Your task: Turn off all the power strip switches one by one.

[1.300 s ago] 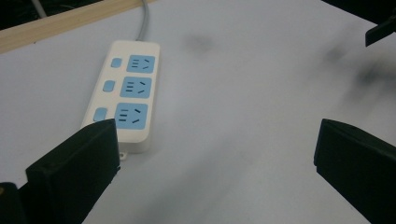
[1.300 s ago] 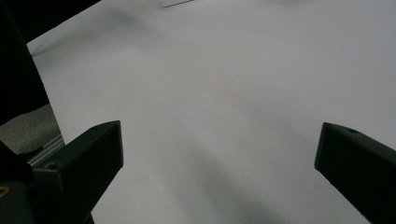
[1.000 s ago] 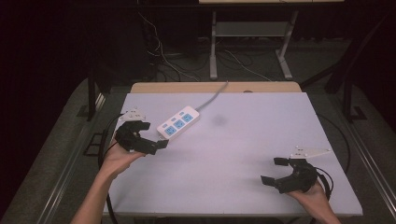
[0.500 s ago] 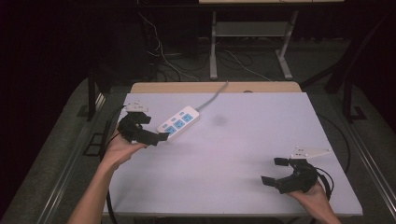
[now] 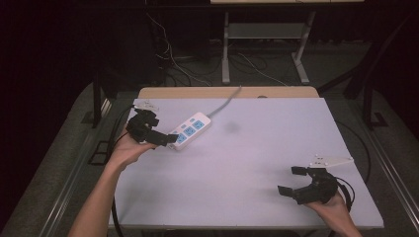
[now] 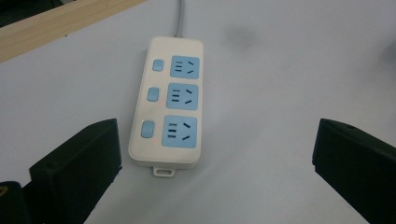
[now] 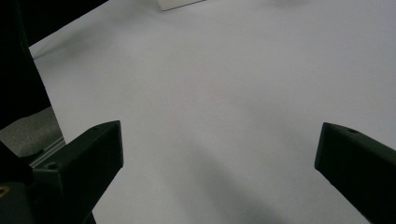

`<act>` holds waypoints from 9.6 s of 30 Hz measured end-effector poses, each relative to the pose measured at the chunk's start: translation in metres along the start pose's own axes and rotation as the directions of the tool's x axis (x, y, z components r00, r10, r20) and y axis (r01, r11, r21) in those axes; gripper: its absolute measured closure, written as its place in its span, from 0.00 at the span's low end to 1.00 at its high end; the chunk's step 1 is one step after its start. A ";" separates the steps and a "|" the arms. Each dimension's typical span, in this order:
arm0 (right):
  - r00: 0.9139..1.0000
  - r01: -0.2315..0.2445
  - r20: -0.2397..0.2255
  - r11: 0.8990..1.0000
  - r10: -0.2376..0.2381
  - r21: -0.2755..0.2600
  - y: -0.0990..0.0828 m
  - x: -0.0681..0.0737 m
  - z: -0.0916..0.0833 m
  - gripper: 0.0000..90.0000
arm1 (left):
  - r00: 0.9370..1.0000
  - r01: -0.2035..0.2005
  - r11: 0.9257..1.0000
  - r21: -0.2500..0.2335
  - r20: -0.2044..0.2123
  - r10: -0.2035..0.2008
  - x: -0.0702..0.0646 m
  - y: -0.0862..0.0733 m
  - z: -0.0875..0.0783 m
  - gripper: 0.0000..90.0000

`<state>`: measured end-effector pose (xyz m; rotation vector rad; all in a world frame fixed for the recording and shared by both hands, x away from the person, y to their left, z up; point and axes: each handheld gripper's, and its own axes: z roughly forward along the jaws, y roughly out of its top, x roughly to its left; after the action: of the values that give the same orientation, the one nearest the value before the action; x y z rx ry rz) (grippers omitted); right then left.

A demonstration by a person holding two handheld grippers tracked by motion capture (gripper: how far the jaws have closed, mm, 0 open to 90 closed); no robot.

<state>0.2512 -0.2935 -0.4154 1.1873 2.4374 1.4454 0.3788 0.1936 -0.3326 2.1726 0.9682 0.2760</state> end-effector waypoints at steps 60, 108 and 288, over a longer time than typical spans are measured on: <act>1.000 0.007 -0.003 1.000 -0.007 0.025 -0.004 -0.001 0.003 0.01 | 0.997 0.024 0.994 0.103 -0.077 -0.016 0.049 0.017 0.067 0.99; 1.000 0.012 0.007 0.999 -0.012 0.043 -0.005 -0.004 0.004 0.01 | 0.996 0.083 0.982 0.172 -0.048 -0.075 0.054 -0.004 0.092 1.00; 1.000 0.011 0.023 0.999 -0.012 0.041 -0.005 -0.007 0.001 0.01 | 0.996 0.004 0.994 0.106 -0.090 0.006 0.038 0.071 0.120 1.00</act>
<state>0.2536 -0.2993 -0.4222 1.1884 2.4658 1.3776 0.4993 0.1245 -0.3717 2.2738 1.0537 0.3324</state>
